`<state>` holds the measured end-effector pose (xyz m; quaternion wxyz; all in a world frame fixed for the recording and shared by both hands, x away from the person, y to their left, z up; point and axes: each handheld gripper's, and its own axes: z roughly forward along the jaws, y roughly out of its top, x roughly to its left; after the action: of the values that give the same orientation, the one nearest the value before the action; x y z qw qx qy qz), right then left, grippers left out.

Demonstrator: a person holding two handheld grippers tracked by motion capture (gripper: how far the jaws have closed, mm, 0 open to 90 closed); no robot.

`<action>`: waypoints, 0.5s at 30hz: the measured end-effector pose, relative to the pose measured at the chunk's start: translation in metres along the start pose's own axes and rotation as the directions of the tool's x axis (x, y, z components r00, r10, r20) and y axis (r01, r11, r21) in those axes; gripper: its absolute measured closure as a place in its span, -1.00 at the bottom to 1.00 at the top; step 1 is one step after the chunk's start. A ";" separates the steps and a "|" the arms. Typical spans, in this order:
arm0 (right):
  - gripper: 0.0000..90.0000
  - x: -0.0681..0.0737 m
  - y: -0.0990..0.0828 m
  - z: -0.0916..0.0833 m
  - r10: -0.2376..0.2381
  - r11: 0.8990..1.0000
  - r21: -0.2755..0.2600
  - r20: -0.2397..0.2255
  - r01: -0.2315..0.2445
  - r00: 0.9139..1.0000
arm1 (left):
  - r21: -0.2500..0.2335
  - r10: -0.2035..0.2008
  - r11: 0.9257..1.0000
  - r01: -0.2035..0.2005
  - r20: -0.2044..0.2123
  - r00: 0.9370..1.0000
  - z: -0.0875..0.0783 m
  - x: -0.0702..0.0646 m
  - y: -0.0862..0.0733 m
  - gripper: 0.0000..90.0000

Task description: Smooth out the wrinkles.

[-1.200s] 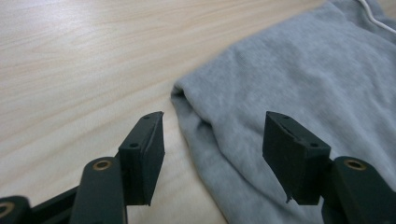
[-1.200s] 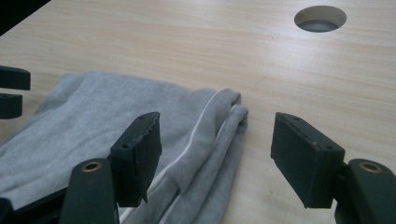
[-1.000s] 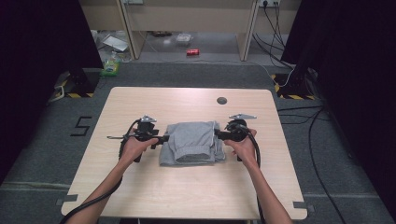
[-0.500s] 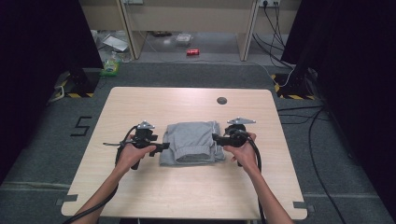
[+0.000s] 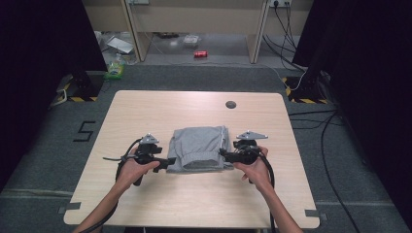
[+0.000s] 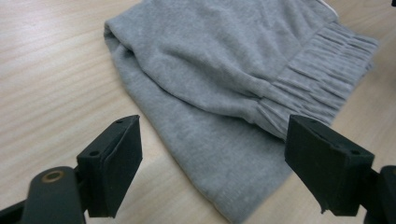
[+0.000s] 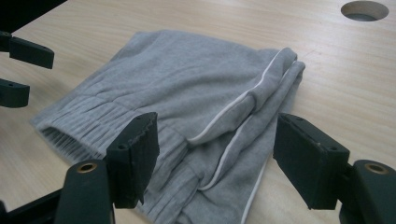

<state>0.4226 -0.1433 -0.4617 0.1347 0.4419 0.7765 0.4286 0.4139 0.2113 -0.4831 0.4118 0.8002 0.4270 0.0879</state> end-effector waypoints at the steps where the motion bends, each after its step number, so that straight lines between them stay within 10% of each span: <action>1: -0.30 0.001 -0.002 -0.001 -0.002 1.000 0.003 -0.002 0.002 1.000 | -0.001 0.005 1.000 -0.005 0.007 1.000 -0.001 -0.002 -0.002 -0.60; 15: -0.32 0.019 -0.019 -0.014 -0.043 0.999 0.003 -0.011 0.043 0.999 | -0.001 0.026 1.000 -0.026 0.037 0.999 -0.009 -0.012 -0.028 -0.61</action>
<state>0.3924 -0.1407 -0.4652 0.1390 0.4232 0.7870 0.4269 0.3850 0.2163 -0.4951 0.4187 0.8071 0.4088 0.0785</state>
